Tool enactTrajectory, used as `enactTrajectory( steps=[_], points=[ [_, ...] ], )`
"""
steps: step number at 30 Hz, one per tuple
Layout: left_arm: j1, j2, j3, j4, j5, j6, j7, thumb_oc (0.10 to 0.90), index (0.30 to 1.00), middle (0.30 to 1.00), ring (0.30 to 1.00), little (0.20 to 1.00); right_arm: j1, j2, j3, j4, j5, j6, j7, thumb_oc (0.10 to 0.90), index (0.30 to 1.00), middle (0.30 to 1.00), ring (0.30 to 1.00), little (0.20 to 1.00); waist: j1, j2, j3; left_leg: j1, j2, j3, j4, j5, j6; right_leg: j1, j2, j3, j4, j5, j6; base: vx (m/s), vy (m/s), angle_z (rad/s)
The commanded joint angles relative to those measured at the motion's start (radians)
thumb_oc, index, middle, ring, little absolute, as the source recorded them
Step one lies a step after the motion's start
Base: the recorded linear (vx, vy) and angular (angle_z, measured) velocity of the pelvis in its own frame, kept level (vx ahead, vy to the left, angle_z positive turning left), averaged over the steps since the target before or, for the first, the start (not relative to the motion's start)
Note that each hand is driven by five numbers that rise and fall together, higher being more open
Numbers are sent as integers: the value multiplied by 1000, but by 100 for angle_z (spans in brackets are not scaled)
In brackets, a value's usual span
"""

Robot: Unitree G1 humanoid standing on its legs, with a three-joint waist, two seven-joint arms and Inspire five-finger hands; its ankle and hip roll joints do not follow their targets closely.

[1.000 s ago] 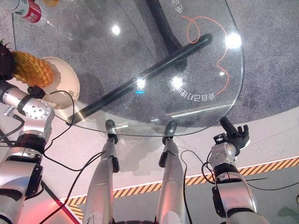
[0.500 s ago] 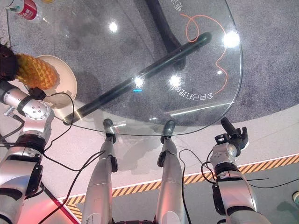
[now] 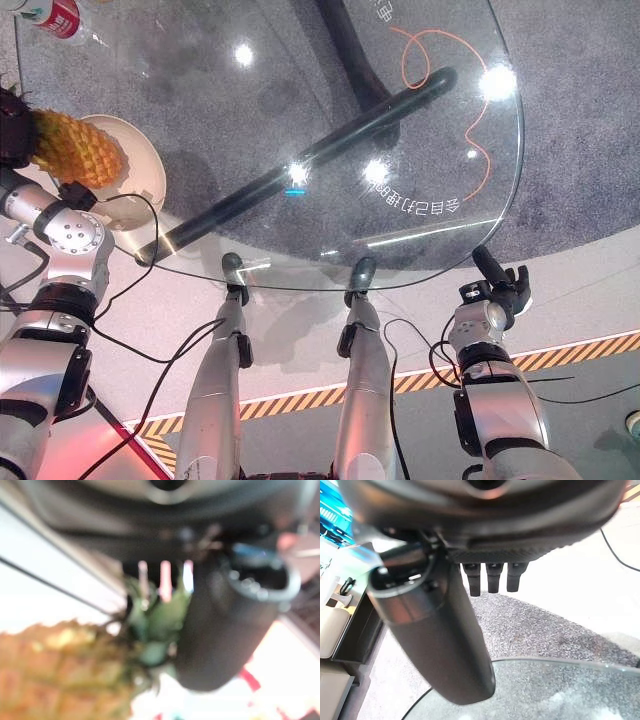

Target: Pick up the fruit to the plate

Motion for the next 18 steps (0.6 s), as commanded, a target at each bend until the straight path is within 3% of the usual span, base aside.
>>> enactTrajectory(
  steps=[1,6,12,18],
  points=[
    [-105,95,-1,41,1,-106,25,158,349,349,349,258,6,-58,-23,37,24,-61,-23,800,900,900,900,900,16,-46,-23,1,37,-18,121,-103,-51,51,-4,13,-54,53,37,0,0,0],
    [-111,96,-5,43,2,-104,22,218,401,401,401,318,0,-60,-20,35,22,-60,-29,800,900,900,900,900,17,-49,-23,0,37,-20,122,-104,-50,50,0,12,-51,50,36,0,0,0],
    [-112,97,-4,48,-4,-119,4,375,535,535,535,475,-5,-64,-22,44,26,-61,-17,800,900,900,900,900,19,-51,-23,-10,34,-21,123,-98,-48,44,1,10,-53,56,34,0,0,0],
    [-105,93,-7,40,-9,-119,2,399,556,556,556,499,-4,-62,-19,48,29,-63,-15,800,900,900,900,900,21,-48,-23,-5,34,-24,125,-107,-49,47,0,9,-48,47,36,0,0,0]
  ],
)
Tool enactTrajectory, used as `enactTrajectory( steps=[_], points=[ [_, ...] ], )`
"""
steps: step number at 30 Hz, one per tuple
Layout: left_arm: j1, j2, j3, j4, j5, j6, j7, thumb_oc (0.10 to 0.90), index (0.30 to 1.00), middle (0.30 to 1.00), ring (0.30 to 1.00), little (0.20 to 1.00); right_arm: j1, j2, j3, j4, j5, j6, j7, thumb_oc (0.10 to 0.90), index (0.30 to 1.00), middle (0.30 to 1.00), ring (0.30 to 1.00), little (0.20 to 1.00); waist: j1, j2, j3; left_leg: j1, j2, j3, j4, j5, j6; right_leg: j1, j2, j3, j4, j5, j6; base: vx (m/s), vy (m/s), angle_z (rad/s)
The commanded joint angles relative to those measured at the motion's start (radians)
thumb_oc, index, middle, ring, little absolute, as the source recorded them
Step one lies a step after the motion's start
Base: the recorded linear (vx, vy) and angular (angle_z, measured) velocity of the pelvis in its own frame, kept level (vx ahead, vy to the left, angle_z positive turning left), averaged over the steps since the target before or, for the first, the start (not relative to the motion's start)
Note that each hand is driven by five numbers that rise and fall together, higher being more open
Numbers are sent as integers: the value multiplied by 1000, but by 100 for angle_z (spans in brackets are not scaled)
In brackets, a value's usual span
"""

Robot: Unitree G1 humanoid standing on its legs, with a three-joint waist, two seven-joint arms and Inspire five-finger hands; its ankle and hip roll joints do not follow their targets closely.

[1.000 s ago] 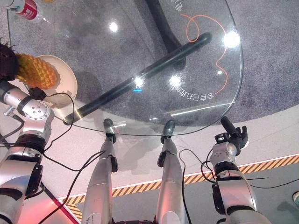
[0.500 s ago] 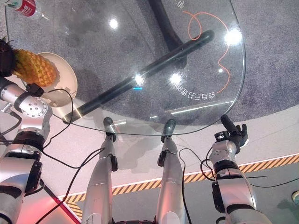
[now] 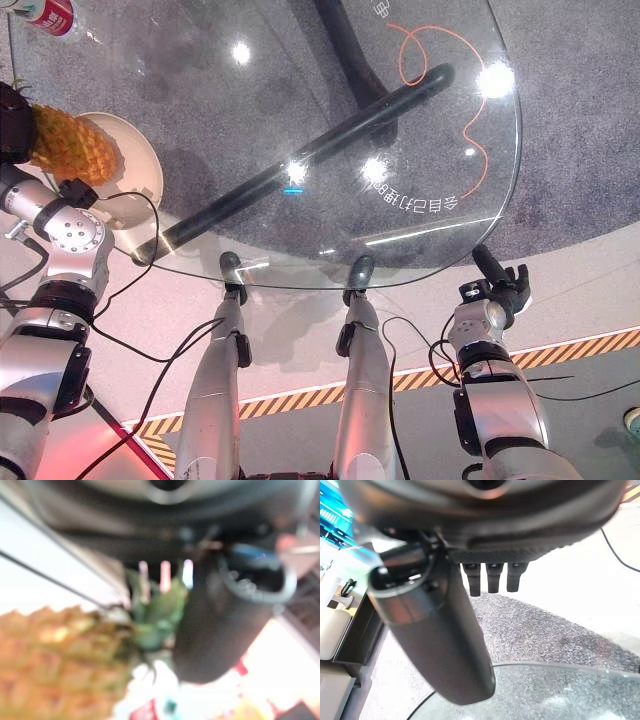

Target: Pick up the fruit to the plate

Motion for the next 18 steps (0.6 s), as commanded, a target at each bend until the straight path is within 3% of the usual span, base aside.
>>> enactTrajectory(
  steps=[1,18],
  points=[
    [-98,91,29,23,-11,-95,22,399,556,556,556,499,-2,-63,-20,45,28,-63,-18,800,900,900,900,900,24,-46,-22,-12,27,-20,123,-103,-43,42,-8,10,-52,50,38,0,0,0],
    [-44,63,39,-12,-34,-122,-6,391,549,549,549,491,0,-62,-30,44,22,-71,-23,800,900,900,900,900,36,-38,-22,-13,20,-24,120,-106,-41,44,-12,2,-55,49,39,0,0,0]
  ],
)
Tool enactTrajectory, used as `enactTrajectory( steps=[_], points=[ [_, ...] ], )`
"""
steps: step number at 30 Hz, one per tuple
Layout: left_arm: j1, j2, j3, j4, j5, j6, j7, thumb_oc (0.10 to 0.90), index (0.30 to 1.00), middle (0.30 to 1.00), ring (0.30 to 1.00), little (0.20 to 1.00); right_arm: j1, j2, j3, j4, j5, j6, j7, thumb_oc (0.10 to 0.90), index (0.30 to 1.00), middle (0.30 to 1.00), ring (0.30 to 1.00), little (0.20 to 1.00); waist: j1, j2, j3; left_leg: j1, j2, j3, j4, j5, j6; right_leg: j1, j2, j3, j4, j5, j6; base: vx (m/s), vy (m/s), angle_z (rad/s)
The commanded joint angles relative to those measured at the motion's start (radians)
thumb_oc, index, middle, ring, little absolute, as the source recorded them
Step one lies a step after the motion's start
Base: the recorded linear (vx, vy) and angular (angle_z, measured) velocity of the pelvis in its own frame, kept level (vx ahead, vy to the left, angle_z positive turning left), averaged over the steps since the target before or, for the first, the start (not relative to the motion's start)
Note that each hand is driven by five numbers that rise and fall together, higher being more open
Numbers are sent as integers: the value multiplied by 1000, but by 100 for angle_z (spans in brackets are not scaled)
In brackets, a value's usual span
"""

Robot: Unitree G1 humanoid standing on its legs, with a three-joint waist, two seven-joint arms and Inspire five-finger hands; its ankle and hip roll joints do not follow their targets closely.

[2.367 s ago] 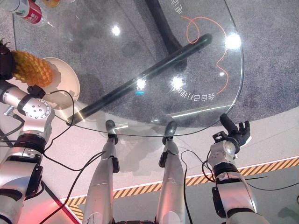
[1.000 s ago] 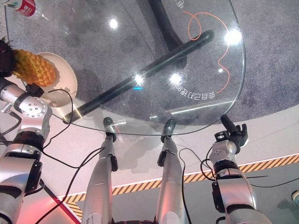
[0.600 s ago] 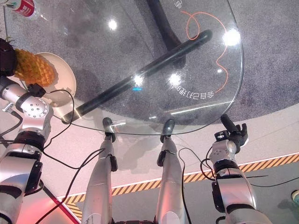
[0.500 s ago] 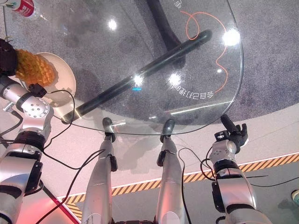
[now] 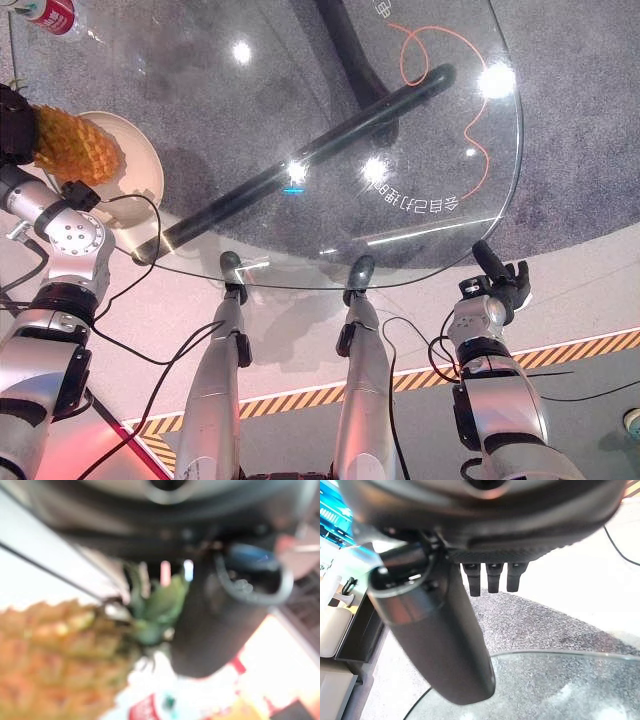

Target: Pick up the fruit to the plate

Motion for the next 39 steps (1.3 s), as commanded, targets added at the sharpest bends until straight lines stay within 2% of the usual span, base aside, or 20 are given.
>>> enactTrajectory(
  steps=[1,19,22,24,29,34,36,38,39],
  points=[
    [-53,61,41,-10,-12,-93,19,391,549,549,549,491,26,-59,-31,30,22,-73,-23,800,900,900,900,900,30,-37,-22,-11,21,-23,119,-106,-40,44,-12,3,-55,49,39,0,0,0],
    [36,15,35,-70,-10,-125,-33,402,559,559,559,502,40,-50,-42,20,28,-86,-25,800,900,900,900,900,46,-28,-22,-14,13,-31,111,-105,-36,43,-16,-12,-53,50,42,0,0,0],
    [47,7,29,-79,-7,-127,-46,449,599,599,599,549,42,-49,-44,23,33,-88,-24,800,900,900,900,900,50,-28,-22,-11,12,-33,110,-105,-35,45,-17,-17,-52,50,44,0,0,0],
    [62,-1,27,-88,-12,-130,-60,534,672,672,672,634,48,-47,-46,28,38,-91,-17,800,900,900,900,900,53,-26,-22,-6,12,-35,109,-112,-36,50,-16,-17,-50,44,46,0,0,0],
    [84,-15,23,-107,-15,-137,-64,495,639,639,639,595,47,-48,-52,23,37,-95,-17,800,900,900,900,900,55,-23,-22,-12,6,-40,102,-105,-32,44,-17,-15,-60,56,45,-4,-7,2],
    [95,-28,16,-111,-8,-142,-73,495,639,639,639,595,42,-43,-50,22,37,-94,-31,800,900,900,900,900,58,-24,-22,-10,4,-41,100,-105,-31,46,-18,-18,-62,57,47,0,0,0],
    [101,-29,12,-113,-2,-141,-76,575,707,707,707,675,47,-44,-49,23,40,-93,-29,800,900,900,900,900,61,-25,-22,-4,6,-42,100,-112,-33,52,-17,-21,-60,51,50,0,0,0],
    [109,-33,8,-116,5,-139,-80,800,900,900,900,900,48,-48,-51,24,42,-89,-27,800,900,900,900,900,62,-25,-22,-4,5,-43,101,-112,-32,52,-18,-23,-58,51,50,0,0,0],
    [109,-33,7,-118,7,-139,-80,800,900,900,900,900,47,-48,-52,23,42,-89,-27,800,900,900,900,900,61,-26,-22,-11,4,-43,101,-105,-31,46,-19,-24,-60,58,49,0,0,0]
  ],
)
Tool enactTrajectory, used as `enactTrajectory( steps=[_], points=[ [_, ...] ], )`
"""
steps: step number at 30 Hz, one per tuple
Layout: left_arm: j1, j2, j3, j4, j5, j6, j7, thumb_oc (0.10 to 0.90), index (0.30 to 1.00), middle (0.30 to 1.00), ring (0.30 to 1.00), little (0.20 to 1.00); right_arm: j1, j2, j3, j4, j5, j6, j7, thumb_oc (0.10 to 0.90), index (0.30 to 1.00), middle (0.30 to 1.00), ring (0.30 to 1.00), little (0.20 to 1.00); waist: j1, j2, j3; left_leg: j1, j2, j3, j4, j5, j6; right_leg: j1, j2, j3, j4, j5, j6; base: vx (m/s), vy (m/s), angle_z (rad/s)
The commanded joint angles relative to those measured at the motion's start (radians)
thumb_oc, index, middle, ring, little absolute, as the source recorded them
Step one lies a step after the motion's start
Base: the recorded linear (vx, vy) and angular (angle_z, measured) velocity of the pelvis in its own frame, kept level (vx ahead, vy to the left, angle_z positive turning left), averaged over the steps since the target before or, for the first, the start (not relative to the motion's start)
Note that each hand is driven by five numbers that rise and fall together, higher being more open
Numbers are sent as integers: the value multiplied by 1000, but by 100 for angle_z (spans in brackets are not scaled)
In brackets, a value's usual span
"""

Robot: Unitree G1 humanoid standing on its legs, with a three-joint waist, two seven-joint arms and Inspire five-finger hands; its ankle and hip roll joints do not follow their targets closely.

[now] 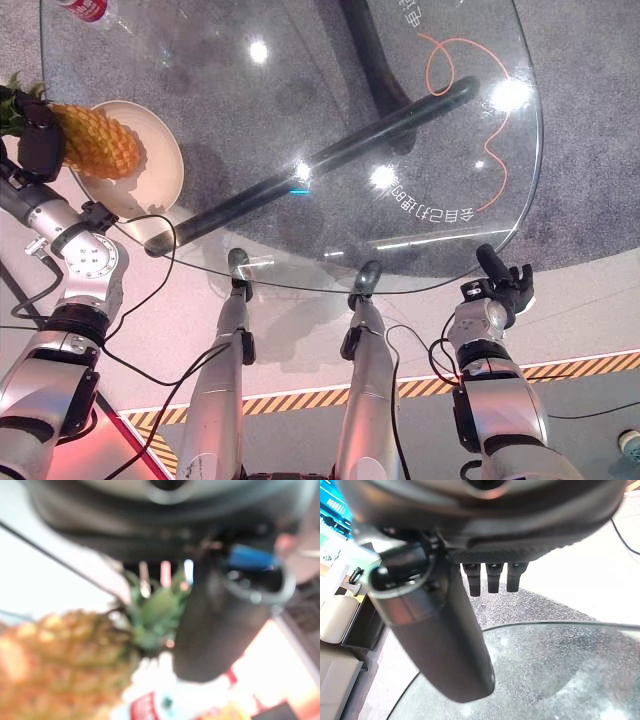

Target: Pick up the fruit to the plate

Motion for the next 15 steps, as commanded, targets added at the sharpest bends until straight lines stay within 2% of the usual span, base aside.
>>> enactTrajectory(
  steps=[1,15],
  points=[
    [-12,7,6,-2,17,-46,-1,800,900,900,900,900,36,-51,-40,15,39,-63,-26,800,900,900,900,900,13,-27,-22,0,14,-22,102,-116,-34,42,-10,-2,-59,56,45,0,0,0],
    [28,-11,-8,-13,18,-40,-22,800,900,900,900,900,43,-53,-40,22,44,-66,-17,800,900,900,900,900,22,-21,-22,-7,13,-25,109,-118,-33,36,-14,-13,-44,49,46,5,-1,0]
  ],
)
